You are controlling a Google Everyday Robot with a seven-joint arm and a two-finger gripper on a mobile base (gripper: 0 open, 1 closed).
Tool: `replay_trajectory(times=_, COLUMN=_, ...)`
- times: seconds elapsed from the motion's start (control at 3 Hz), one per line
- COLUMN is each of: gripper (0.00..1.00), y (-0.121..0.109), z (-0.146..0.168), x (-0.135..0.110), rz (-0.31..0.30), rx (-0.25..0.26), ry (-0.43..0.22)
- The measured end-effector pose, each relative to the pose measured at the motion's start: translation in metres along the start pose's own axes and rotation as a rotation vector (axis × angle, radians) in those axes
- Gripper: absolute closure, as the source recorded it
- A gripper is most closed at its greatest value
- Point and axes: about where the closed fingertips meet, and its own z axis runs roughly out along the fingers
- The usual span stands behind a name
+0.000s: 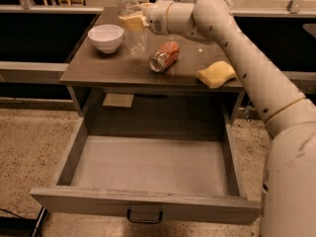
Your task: Place water bottle into top drawer
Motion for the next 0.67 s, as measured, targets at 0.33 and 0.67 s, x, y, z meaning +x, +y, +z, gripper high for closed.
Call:
replay_trajectory(times=0.33, gripper=1.00, y=0.020, z=-0.051, x=-0.011, rz=-0.025, rx=-0.018, ry=-0.006)
replay_trajectory(times=0.67, gripper=1.00, y=0.042, z=-0.098, x=0.014, rz=-0.028, rx=-0.089, ry=0.017)
